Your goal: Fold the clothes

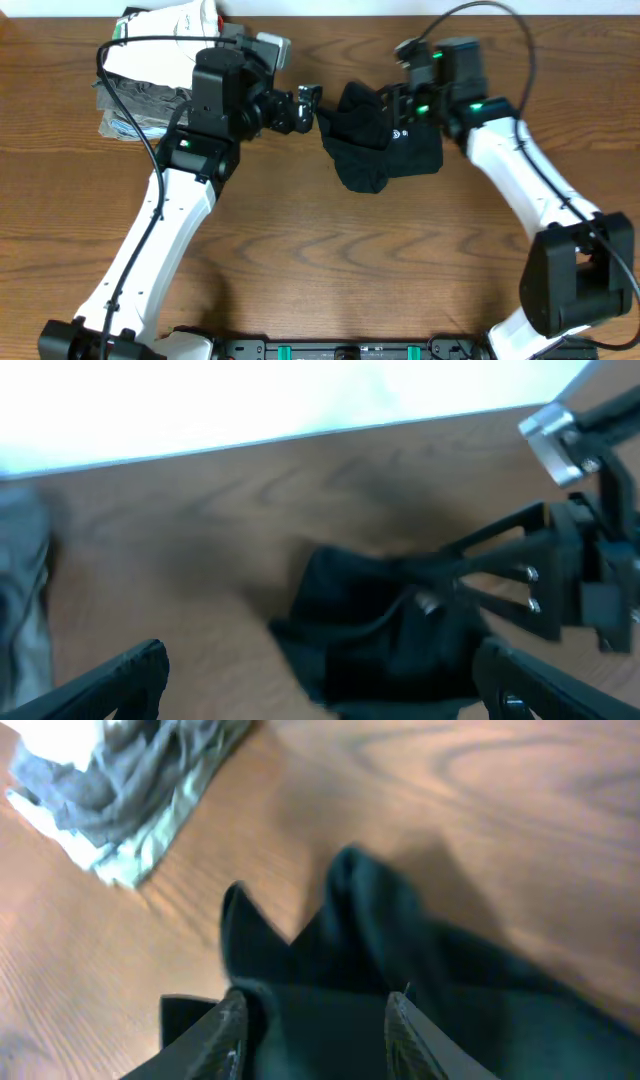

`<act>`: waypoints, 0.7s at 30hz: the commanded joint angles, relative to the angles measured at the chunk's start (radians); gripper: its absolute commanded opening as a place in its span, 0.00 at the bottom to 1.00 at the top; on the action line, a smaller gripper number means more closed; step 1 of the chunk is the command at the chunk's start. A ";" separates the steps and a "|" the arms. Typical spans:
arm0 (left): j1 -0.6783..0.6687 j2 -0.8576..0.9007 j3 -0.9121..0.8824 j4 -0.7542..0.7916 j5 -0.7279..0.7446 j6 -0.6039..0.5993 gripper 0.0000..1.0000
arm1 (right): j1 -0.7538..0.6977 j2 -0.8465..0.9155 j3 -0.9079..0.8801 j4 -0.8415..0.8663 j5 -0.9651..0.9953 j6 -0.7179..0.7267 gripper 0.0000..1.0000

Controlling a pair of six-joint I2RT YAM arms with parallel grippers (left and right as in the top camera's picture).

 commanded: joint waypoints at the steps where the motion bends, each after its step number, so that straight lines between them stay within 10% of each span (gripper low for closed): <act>1: 0.024 0.004 0.005 -0.027 0.002 -0.005 0.98 | 0.045 0.002 0.013 -0.023 0.129 -0.065 0.52; 10: 0.038 0.004 0.005 -0.062 -0.045 0.009 0.98 | 0.085 0.044 0.013 -0.105 0.269 -0.149 0.61; 12: 0.038 0.004 0.005 -0.066 -0.050 0.011 0.98 | 0.085 0.064 0.013 -0.104 0.272 -0.148 0.53; 15: 0.038 0.004 0.005 -0.074 -0.051 0.018 0.98 | 0.085 0.069 0.013 -0.080 0.272 -0.143 0.01; 21: 0.038 0.004 0.005 -0.092 -0.099 0.025 0.98 | 0.085 0.064 0.120 -0.113 0.261 -0.105 0.01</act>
